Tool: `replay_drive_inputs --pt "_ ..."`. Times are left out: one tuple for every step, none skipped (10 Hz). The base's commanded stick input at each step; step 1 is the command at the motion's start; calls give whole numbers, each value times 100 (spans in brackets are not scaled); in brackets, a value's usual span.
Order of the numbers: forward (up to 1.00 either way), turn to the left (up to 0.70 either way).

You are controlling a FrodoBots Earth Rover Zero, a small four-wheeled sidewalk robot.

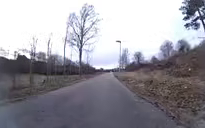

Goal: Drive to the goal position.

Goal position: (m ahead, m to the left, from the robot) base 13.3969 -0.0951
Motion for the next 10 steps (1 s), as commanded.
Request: replay_drive_inputs --pt "50 0" --pt "50 0" --pt "50 0" --pt "50 0" --pt "50 0" --pt "50 0" --pt "50 0" --pt "50 0" --pt "50 0" --pt "50 0"
